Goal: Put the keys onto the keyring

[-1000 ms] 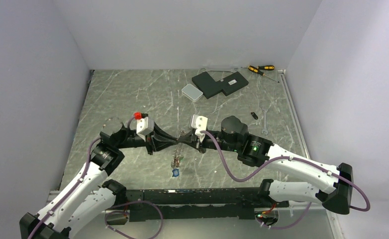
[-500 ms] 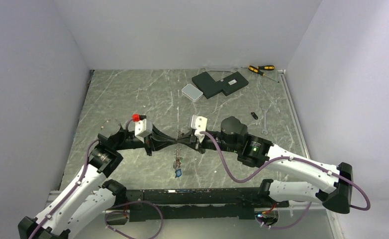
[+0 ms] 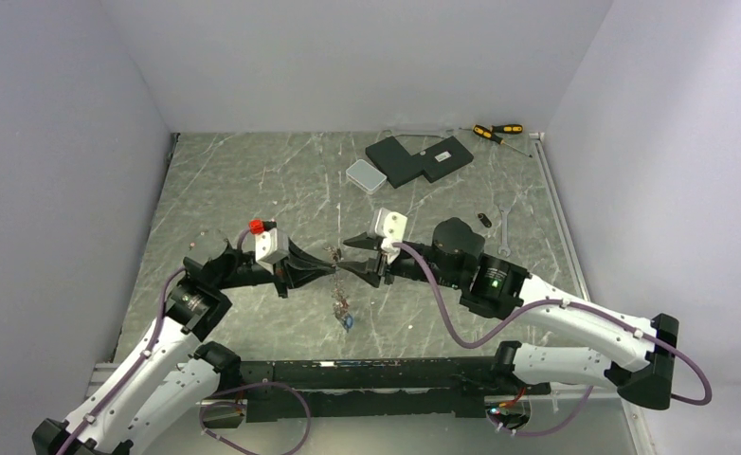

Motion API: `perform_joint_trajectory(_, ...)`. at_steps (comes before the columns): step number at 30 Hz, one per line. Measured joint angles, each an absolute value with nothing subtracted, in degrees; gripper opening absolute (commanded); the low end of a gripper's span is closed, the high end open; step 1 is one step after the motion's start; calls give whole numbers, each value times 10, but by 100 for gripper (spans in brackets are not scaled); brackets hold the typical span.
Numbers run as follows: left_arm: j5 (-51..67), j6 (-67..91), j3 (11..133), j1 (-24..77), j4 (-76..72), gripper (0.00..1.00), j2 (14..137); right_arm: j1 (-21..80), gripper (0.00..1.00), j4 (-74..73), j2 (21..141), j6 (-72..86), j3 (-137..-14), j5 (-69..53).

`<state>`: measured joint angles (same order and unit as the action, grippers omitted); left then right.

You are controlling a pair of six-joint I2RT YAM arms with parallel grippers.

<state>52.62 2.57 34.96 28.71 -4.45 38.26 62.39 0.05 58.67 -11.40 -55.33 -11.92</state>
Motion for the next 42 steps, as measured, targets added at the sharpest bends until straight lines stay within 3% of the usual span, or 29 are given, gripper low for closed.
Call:
perform_joint_trajectory(25, 527, 26, 350, 287, -44, 0, 381, 615, 27, -111, 645, -160, -602, -185)
perform_joint_trajectory(31, 528, 26, 350, 287, -44, 0, 381, 614, 26, -112, 649, -162, -602, -185)
perform_joint_trajectory(35, 528, 26, 350, 287, -44, 0, 381, 614, 18, -112, 654, -163, -602, -185)
perform_joint_trajectory(39, 526, 24, 350, 287, -44, 0, 381, 614, 0, -113, 655, -164, -602, -185)
perform_joint_trajectory(42, 526, 21, 350, 287, -40, 0, 381, 614, 0, -116, 655, -163, -602, -185)
